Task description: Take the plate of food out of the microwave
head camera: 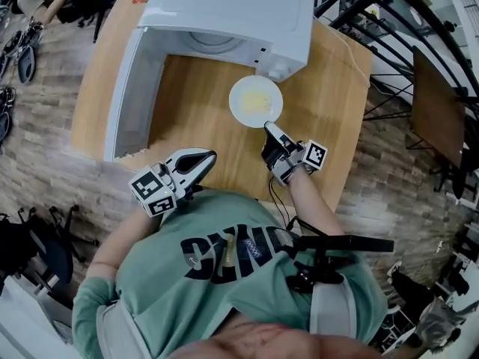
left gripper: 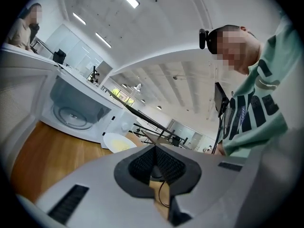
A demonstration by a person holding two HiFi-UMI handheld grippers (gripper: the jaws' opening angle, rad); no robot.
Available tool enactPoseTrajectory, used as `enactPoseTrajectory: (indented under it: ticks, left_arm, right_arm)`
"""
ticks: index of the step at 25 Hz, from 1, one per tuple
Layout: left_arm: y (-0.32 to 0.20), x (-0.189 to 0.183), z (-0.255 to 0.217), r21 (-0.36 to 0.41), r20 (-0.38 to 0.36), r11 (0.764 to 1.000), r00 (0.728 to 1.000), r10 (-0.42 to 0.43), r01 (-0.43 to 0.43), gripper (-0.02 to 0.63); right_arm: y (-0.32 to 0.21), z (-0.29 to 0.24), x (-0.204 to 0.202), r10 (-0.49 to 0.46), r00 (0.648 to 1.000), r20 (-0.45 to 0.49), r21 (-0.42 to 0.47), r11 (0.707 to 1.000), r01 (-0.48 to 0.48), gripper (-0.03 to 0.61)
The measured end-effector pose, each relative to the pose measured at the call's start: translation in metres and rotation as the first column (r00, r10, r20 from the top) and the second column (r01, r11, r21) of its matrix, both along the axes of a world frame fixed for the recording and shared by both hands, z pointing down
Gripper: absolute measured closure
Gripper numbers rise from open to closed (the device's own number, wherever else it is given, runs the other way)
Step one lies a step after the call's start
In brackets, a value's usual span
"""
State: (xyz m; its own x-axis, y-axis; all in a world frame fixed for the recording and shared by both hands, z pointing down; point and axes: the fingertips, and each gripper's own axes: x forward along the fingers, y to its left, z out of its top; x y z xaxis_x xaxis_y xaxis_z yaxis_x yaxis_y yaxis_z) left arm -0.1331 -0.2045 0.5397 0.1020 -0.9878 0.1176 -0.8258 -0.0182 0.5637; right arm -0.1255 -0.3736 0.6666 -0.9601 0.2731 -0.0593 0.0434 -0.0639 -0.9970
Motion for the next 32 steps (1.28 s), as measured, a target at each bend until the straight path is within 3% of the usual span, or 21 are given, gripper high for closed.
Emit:
enactPoseTrajectory:
  ticks: [7,20,32]
  left_arm:
    - [-0.036,0.020,-0.004,0.003,0.005,0.997,0.997,0.078,-0.078,0.611]
    - [-0.078,0.037,-0.011,0.021,-0.001,0.987,0.987,0.158,-0.158,0.611]
    - [-0.112,0.059,-0.006,0.016,-0.025,0.973,0.973,0.229,-0.228,0.611]
  right_arm:
    - [-0.039,-0.015,0.038,0.083,0.996,0.036,0.011,0.996,-0.083,0.561]
    - [-0.078,-0.039,0.072,0.167,0.983,0.080,0.019,0.985,-0.169,0.561]
    - [-0.117,-0.032,0.115,0.259,0.964,0.057,0.034,0.965,-0.261,0.561]
